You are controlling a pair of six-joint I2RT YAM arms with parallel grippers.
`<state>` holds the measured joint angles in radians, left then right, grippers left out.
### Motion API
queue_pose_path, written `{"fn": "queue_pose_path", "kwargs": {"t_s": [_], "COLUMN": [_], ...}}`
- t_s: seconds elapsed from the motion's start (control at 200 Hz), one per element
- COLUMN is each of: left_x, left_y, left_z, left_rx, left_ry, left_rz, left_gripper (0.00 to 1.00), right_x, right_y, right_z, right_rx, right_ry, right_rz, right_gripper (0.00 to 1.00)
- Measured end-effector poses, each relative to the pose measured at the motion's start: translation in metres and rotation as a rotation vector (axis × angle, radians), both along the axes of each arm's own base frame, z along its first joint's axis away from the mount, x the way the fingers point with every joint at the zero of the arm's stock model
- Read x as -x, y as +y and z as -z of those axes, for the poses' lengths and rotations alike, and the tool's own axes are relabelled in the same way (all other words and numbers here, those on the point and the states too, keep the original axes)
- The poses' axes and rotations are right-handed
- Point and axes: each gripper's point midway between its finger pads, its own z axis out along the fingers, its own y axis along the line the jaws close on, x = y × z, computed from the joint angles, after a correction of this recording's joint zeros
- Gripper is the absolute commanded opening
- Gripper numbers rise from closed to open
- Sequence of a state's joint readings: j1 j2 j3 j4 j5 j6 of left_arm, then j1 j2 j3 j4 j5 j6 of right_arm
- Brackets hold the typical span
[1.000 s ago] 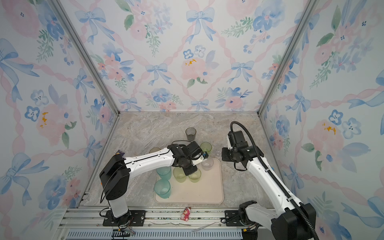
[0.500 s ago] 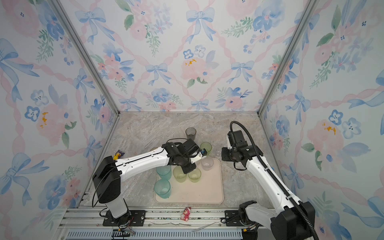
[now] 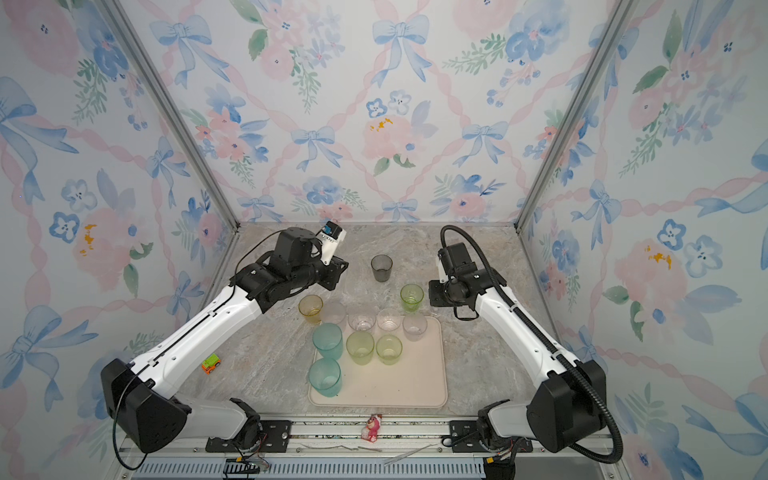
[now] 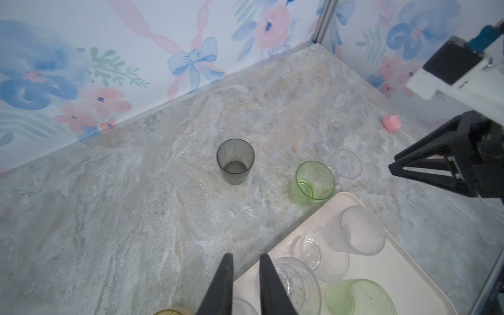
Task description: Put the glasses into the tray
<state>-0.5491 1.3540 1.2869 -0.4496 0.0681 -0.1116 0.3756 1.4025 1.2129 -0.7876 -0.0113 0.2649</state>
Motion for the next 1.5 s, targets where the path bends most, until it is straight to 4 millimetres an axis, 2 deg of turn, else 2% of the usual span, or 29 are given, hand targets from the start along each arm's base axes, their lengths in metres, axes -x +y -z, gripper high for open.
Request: {"fn": "queue_pose_path", "kwargs": {"t_s": [0.175,0.25,0.425,0.695,1.046,1.266,1.371,1.501], "left_x": [0.001,0.003,-0.002,-0.004,-0.007,-0.008,-0.009,-0.011], "left_y": [0.020,0.022,0.021,0.021,0.027,0.029,0.030,0.031], "left_z": [0.043,0.051,0.044,0.041,0.041,0.042,0.043,0.044], "left_rx": [0.045,0.053,0.088,0.104,0.109,0.112,0.113,0.114], "left_ry": [0.084,0.107,0.086,0.081,0.084,0.087,0.089,0.092], "left_rz": [-0.074,-0.082,-0.080,-0.075,-0.087,-0.089,-0.091,-0.093], "left_gripper": [0.22,0.22,0.22,0.22,0.22,0.22,0.22,0.22], "right_x": [-0.025,-0.034,-0.054,-0.069,-0.075,-0.077,-0.077,-0.079], "right_y": [0.014,0.018,0.028,0.031,0.034,0.035,0.035,0.037], "right_z": [0.019,0.026,0.041,0.063,0.076,0.087,0.087,0.086], "right_rx": [0.016,0.025,0.042,0.081,0.097,0.108,0.106,0.103], "right_ry": [0.051,0.068,0.094,0.131,0.160,0.182,0.185,0.184], "right_rz": [-0.036,-0.050,-0.080,-0.104,-0.120,-0.130,-0.132,-0.136], "right_gripper": [0.28,0.27,0.27,0.27,0.26,0.19,0.18,0.11]}}
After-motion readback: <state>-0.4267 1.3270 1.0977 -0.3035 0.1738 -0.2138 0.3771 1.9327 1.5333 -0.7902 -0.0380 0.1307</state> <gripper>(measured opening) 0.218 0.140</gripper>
